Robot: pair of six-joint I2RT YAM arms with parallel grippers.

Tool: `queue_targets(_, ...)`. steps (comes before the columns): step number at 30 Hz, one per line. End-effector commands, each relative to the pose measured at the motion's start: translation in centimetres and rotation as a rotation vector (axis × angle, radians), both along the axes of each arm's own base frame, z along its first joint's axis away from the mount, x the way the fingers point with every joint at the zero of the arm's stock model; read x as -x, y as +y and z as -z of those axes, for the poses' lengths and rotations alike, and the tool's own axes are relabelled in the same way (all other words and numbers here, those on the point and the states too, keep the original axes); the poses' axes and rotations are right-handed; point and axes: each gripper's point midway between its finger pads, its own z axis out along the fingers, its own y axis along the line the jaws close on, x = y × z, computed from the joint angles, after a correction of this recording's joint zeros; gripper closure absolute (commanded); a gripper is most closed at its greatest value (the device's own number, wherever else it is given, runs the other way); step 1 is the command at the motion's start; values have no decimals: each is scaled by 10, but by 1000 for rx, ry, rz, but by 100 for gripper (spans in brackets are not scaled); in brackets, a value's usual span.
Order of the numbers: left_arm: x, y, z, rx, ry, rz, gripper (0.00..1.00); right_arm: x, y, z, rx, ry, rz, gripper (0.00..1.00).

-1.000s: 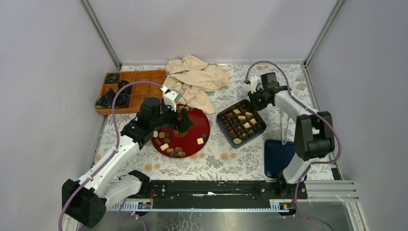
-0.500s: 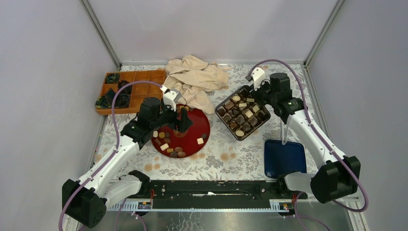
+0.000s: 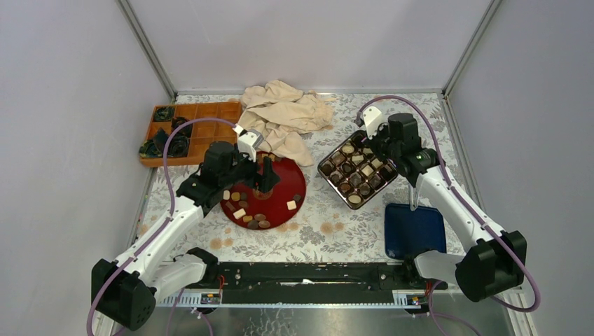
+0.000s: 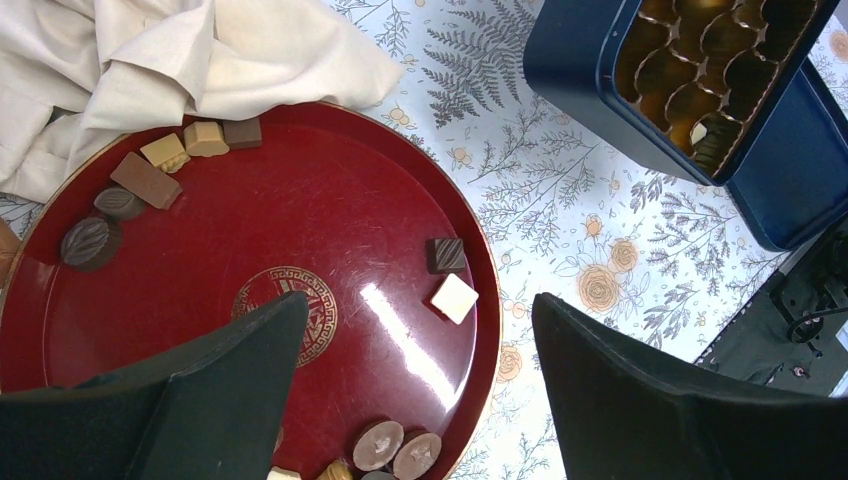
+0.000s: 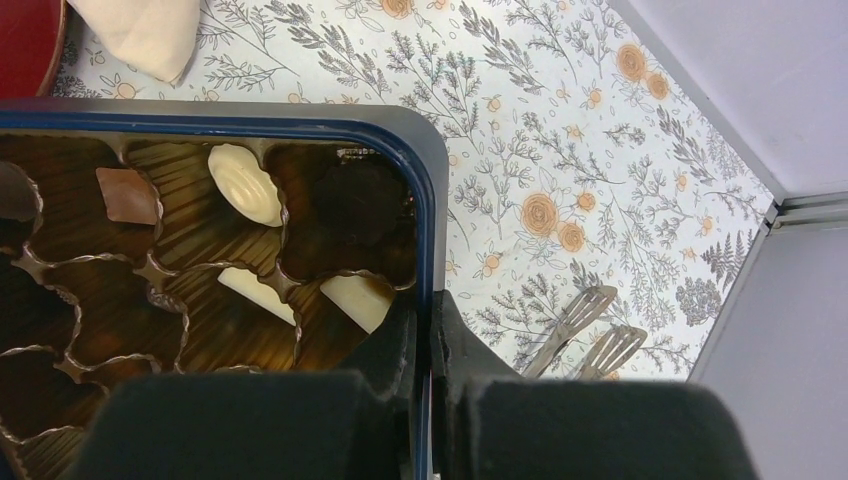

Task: Pack the chocolate
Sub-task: Adjust the packing box at the center of the board.

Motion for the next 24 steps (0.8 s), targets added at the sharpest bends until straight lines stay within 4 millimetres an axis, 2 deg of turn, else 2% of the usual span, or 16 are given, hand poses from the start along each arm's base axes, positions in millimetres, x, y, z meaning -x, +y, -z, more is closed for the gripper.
queue_targets(1,-5,4,2,-12,-12,-19,9,-12,4,-53,-61,-180,18,100)
queue_targets(24,-5,5,1,-12,-16,-23,9,-12,-1,-43,-69,-180,59,100)
